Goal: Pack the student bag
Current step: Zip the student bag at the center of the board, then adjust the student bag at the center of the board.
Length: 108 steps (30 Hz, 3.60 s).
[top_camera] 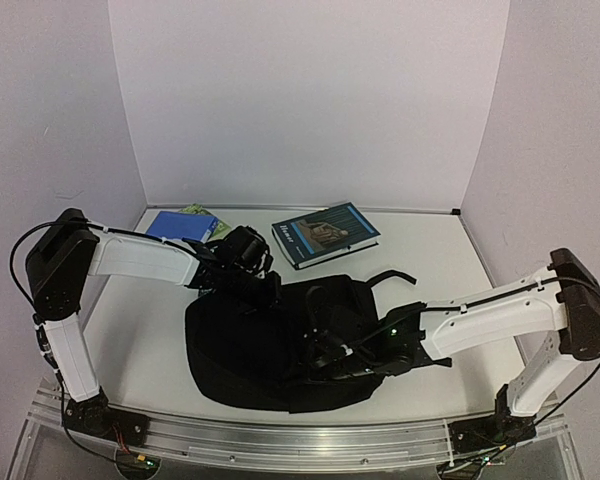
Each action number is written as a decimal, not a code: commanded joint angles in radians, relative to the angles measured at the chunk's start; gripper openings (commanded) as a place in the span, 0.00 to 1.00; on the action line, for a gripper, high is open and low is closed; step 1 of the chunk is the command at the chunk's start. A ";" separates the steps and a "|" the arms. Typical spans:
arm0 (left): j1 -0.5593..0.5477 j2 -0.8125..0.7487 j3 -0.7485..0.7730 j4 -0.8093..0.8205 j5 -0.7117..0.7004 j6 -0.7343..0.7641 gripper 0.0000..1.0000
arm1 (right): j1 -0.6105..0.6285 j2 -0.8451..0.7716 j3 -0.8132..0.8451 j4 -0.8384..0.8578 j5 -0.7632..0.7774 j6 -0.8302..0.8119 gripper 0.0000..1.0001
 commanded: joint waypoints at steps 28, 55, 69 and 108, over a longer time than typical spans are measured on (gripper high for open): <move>0.174 -0.476 -0.164 -0.337 -0.260 0.138 0.92 | -0.007 -0.018 0.215 -0.224 0.187 -0.132 0.77; 0.245 -0.339 -0.384 -0.069 0.065 0.064 0.09 | -0.200 0.192 0.268 -0.297 0.335 -0.217 0.00; 0.242 -0.063 0.021 -0.044 0.006 0.254 0.37 | -0.243 -0.011 0.142 -0.287 0.328 -0.169 0.20; 0.097 -0.417 -0.221 -0.064 0.068 0.212 0.76 | -0.434 0.237 0.220 -0.092 0.214 -0.412 0.51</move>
